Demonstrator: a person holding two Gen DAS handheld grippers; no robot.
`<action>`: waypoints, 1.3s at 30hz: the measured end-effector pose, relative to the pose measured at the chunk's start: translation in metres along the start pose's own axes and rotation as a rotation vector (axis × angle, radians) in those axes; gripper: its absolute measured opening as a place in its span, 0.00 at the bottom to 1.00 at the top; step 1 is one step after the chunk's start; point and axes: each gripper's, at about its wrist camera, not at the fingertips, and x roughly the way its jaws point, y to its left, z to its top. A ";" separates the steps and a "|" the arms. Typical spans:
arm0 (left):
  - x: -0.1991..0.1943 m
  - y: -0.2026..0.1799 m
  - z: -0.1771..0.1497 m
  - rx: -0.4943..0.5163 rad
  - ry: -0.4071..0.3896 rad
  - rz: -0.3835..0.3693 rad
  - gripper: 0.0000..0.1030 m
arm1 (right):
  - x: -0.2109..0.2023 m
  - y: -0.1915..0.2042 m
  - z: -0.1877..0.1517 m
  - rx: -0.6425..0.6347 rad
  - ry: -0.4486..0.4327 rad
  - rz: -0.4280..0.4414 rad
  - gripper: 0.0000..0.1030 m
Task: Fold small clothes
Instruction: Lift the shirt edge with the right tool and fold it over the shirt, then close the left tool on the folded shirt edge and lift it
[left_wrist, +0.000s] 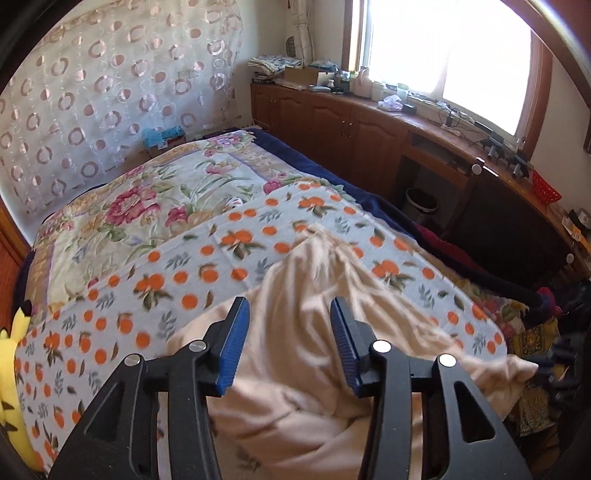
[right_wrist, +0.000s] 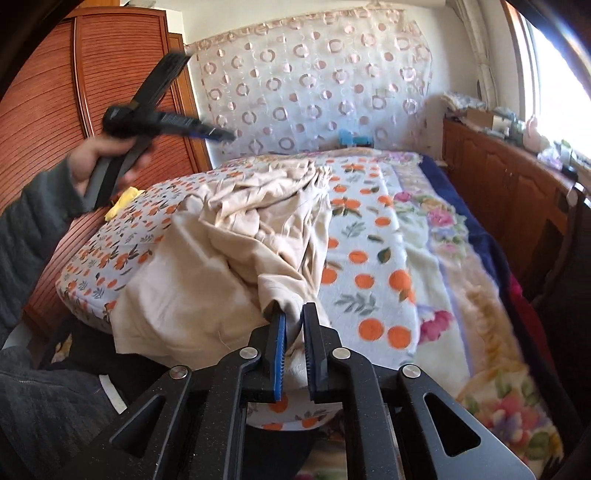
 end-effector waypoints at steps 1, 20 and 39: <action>-0.001 0.003 -0.008 0.000 0.002 0.005 0.45 | -0.003 0.002 0.005 -0.008 -0.010 -0.012 0.16; 0.020 0.024 -0.112 -0.093 0.066 0.001 0.45 | 0.102 0.068 0.077 -0.212 0.105 0.097 0.36; 0.019 0.022 -0.124 -0.094 0.052 0.015 0.54 | 0.089 -0.029 0.079 0.008 0.166 -0.145 0.01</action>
